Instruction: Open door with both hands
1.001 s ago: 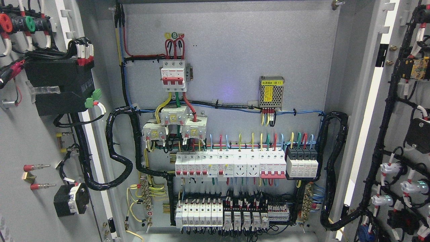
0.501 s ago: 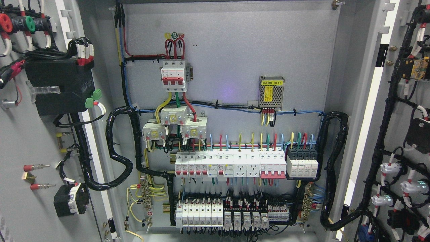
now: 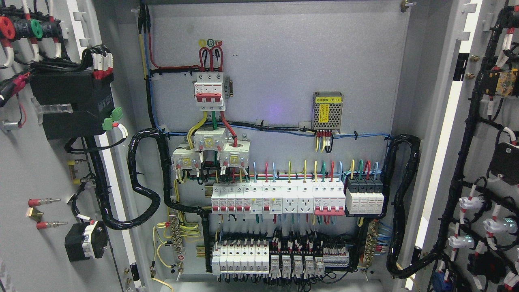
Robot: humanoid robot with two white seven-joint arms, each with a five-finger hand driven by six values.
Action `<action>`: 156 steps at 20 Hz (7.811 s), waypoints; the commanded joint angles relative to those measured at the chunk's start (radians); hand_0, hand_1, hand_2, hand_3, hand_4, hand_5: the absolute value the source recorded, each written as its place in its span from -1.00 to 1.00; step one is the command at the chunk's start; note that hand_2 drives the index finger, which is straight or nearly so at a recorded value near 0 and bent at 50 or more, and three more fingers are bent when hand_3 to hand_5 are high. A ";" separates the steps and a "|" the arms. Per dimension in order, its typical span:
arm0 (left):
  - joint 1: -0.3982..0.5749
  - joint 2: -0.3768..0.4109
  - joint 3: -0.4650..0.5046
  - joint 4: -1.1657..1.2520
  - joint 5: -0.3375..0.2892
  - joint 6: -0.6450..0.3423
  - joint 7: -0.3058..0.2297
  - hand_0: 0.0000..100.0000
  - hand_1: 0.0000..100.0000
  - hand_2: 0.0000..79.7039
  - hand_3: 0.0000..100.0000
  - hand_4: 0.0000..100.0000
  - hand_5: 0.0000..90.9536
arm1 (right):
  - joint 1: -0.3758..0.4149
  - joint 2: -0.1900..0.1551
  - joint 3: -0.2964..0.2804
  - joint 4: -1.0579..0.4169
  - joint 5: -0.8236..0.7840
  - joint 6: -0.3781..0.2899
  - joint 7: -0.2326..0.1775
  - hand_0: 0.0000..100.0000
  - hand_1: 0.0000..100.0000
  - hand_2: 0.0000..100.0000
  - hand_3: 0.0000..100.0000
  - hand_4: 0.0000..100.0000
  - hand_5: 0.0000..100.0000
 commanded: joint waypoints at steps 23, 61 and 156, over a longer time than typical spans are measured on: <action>-0.202 -0.179 0.271 -0.153 -0.004 -0.161 0.025 -1.00 -1.00 -1.00 -1.00 -0.92 -1.00 | -0.001 -0.161 -0.087 -0.046 -0.070 -0.075 0.001 -1.00 -1.00 -1.00 -1.00 -1.00 -1.00; -0.178 -0.084 0.476 -0.141 0.320 -0.402 0.025 -1.00 -1.00 -1.00 -1.00 -0.92 -1.00 | 0.002 -0.376 -0.144 -0.036 -0.369 -0.065 0.007 -1.00 -1.00 -1.00 -1.00 -1.00 -1.00; -0.566 0.186 0.796 0.362 0.424 0.417 0.020 -1.00 -1.00 -1.00 -1.00 -0.92 -1.00 | 0.002 -0.468 -0.383 0.246 -0.721 -0.072 0.343 -1.00 -1.00 -1.00 -1.00 -1.00 -1.00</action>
